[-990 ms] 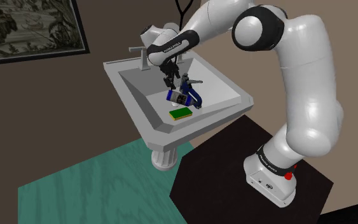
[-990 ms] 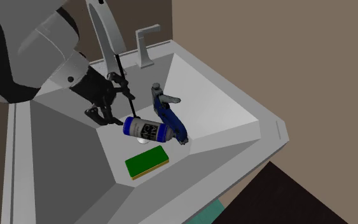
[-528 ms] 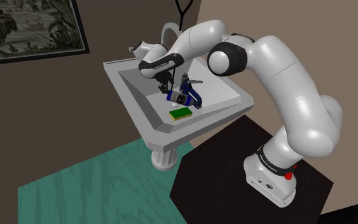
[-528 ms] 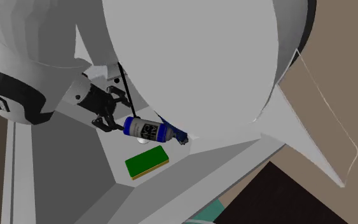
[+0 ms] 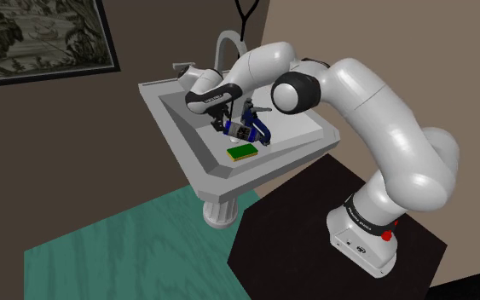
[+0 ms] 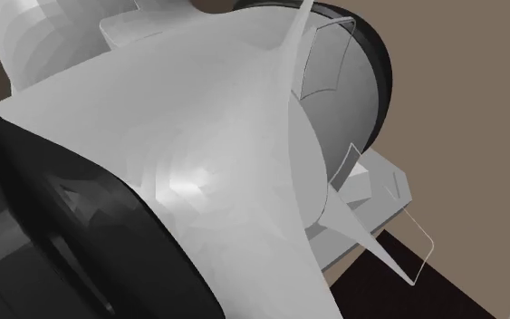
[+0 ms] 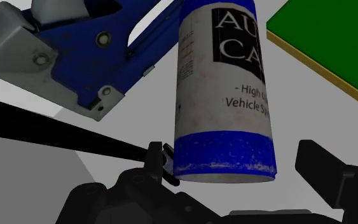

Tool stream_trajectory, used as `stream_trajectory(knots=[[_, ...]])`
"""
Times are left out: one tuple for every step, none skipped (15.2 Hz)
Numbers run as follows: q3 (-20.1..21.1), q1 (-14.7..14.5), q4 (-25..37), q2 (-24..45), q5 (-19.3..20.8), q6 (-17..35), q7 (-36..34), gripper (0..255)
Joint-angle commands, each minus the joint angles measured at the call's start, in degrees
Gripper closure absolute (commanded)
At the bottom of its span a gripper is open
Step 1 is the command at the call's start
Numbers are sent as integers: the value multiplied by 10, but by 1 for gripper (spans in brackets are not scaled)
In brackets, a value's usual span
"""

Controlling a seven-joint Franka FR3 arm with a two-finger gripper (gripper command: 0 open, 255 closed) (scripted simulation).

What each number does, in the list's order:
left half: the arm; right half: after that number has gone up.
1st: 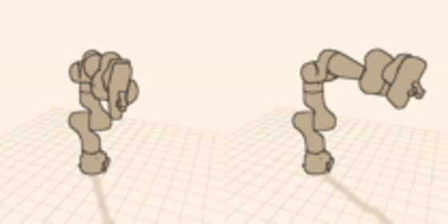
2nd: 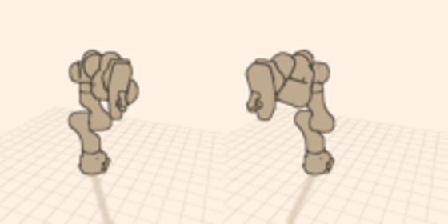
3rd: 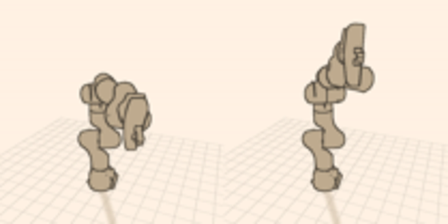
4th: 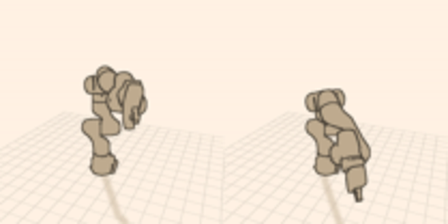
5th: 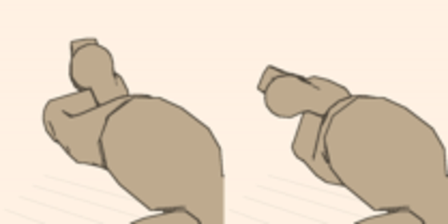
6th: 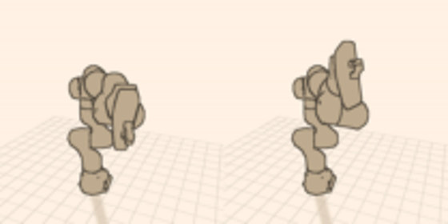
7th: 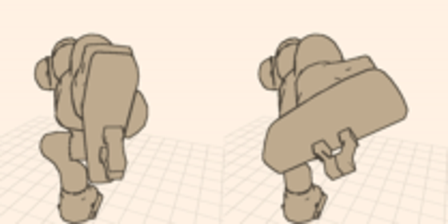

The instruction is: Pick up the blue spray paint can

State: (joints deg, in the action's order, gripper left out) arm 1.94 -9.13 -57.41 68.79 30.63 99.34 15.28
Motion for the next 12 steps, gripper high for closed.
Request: stream_trajectory(knots=[[-1, 2, -4, 1, 1, 2, -1, 0], [-1, 2, -4, 0, 1, 2, -1, 255], [-1, 1, 1, 4, 0, 0, -1, 255], [-1, 1, 4, 6, 0, 0, 0, 255], [-2, 1, 5, 7, 0, 0, 0, 255], [-2, 1, 6, 7, 0, -1, 0, 255], [-2, 2, 4, 7, 0, 0, 0, 255], [-2, 2, 2, 5, 1, 1, 0, 255], [-2, 2, 2, 5, 1, 1, 0, 255], [-2, 2, 5, 7, 0, 0, 0, 255], [-1, 2, -4, 1, 1, 2, -1, 255], [-1, 2, -10, -6, 1, 1, -1, 255]])
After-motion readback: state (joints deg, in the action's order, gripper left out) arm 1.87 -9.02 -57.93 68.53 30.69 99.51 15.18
